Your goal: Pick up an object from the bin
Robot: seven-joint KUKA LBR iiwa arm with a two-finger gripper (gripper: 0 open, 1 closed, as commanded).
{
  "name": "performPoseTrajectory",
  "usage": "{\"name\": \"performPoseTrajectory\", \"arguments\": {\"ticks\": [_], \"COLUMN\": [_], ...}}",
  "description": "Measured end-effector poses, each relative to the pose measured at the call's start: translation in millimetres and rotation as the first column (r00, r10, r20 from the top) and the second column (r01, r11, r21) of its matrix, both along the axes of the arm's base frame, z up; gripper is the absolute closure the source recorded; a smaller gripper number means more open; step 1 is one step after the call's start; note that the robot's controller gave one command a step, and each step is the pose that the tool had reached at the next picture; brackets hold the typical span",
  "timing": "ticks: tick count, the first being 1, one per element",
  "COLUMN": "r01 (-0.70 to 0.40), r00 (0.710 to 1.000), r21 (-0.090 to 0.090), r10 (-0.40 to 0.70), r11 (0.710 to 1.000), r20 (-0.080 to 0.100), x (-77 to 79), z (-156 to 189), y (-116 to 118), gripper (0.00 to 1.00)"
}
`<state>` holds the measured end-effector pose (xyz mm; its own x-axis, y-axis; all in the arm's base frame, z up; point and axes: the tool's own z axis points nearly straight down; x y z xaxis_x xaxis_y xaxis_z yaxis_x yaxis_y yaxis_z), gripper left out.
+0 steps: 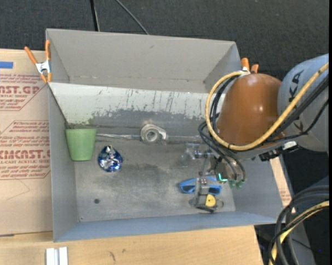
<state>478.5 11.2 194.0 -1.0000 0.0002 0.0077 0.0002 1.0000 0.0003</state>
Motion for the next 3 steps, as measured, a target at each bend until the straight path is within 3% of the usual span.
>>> {"name": "performPoseTrajectory", "arguments": {"ticks": [1,2,3], "r01": [-0.007,-0.01,0.1], "r00": [1.0,1.0,0.995], "r21": [-0.001,0.0,0.0], "r10": [0.007,0.01,-0.1], "r11": [1.0,1.0,0.995], "r20": [0.002,0.007,0.017], "x": [20.1,21.4,29.1], "z": [-112.3,-108.2,82.0], "y": [-71.2,-68.5,-71.2], "gripper": [0.0,1.0,1.0]}}
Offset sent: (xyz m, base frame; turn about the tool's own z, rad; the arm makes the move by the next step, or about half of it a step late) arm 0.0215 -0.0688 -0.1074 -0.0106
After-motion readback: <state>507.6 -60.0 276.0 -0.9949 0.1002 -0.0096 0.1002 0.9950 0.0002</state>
